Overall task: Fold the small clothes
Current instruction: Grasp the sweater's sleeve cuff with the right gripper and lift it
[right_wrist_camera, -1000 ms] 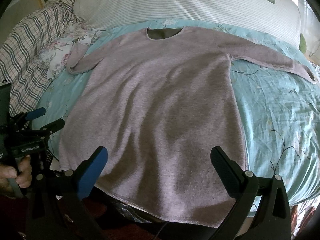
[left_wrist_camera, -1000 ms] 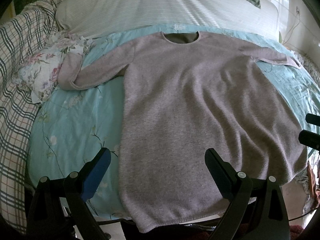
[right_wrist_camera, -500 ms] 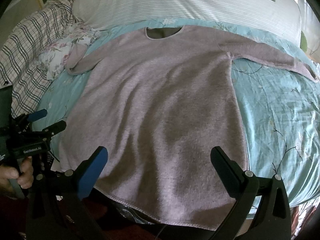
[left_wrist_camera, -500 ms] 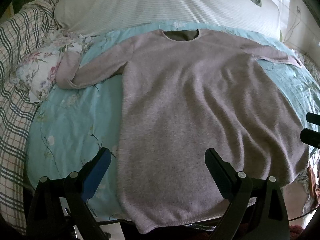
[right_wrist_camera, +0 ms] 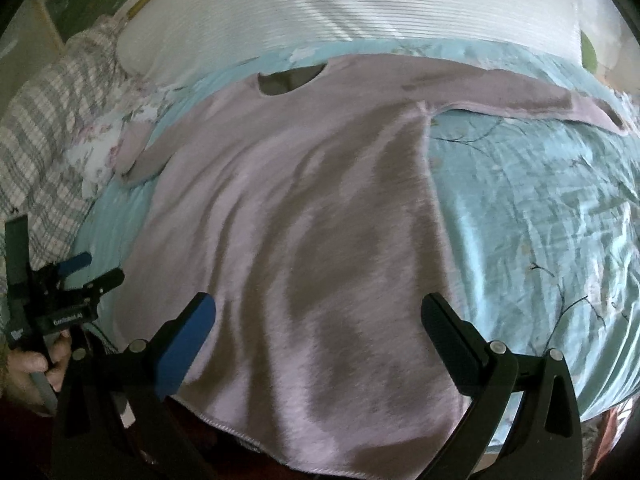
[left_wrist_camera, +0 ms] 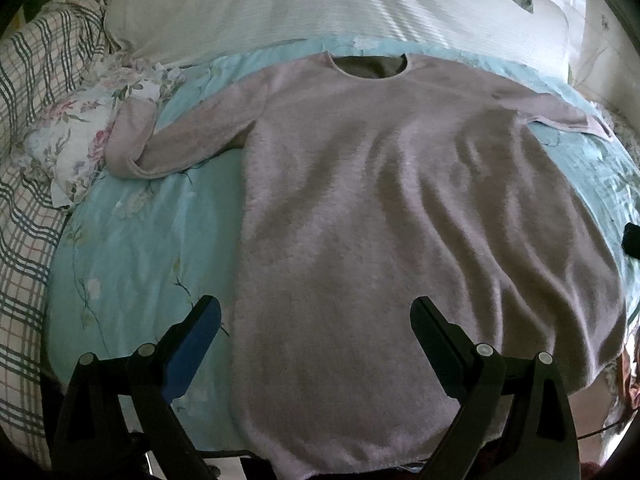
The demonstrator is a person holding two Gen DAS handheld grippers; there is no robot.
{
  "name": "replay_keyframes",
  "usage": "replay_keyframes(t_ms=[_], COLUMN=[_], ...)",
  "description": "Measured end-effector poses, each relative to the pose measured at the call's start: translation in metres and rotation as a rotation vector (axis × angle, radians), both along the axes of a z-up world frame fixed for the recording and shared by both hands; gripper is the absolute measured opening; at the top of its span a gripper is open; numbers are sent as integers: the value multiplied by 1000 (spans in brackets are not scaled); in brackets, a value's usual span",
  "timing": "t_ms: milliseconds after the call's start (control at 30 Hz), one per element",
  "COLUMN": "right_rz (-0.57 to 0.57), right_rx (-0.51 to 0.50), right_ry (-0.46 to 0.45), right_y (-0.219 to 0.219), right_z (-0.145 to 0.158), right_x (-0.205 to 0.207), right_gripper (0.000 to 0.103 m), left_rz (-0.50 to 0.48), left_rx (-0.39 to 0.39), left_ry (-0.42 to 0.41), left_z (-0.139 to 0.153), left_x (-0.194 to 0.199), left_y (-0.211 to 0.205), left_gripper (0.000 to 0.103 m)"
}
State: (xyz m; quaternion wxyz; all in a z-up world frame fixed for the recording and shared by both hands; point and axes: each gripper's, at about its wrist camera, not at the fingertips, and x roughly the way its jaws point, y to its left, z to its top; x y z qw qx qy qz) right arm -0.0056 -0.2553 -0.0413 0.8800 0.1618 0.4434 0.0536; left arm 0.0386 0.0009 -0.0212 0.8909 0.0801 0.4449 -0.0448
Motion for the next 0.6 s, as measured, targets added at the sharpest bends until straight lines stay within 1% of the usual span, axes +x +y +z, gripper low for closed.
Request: replay_keyframes(t_ms=[33,67,100,133,200,233,267,300,400,467,500,567,600], right_rz=[-15,-28,-51,-65,-110,-144,-169,-215,-302,-371,-402,-492,-525], right_rx=[-11,-2,5,24,40,41,42,44,53,47,52,51,36], right_ry=[-21,3,-6,15,15,6,5,11,-13,-23,-34,-47,-48], right_y=[-9,-16,-28,-34,-58,-75,-87,-109,-156,-190,-208,-249,-263], right_z=[1,0,1,0,-1,-1,-2,-3,-4,-5,-5,-7,-7], right_x=[1,3,5,7,13,16,19,24,34,43,48,58,62], right_gripper=[102,102,102,102,102,102,102,102,102,102,100,92,85], left_rz=[2,4,6,8,9,8,7,5,-2,-4,-3,-6,-7], left_rx=[5,3,8,8,6,13,-2,-6,-15,9,13,13,10], left_ry=[6,8,10,8,10,4,16,7,31,39,44,54,62], left_z=[-1,-1,-1,-1,-1,-2,-3,-2,-5,-8,-9,-11,-12], left_x=[3,7,9,12,17,20,23,27,38,46,49,57,61], left_y=[1,1,1,2,0,0,-2,-2,-7,-11,-13,-16,-18], left_gripper=[96,96,96,96,96,96,96,96,96,96,96,96,96])
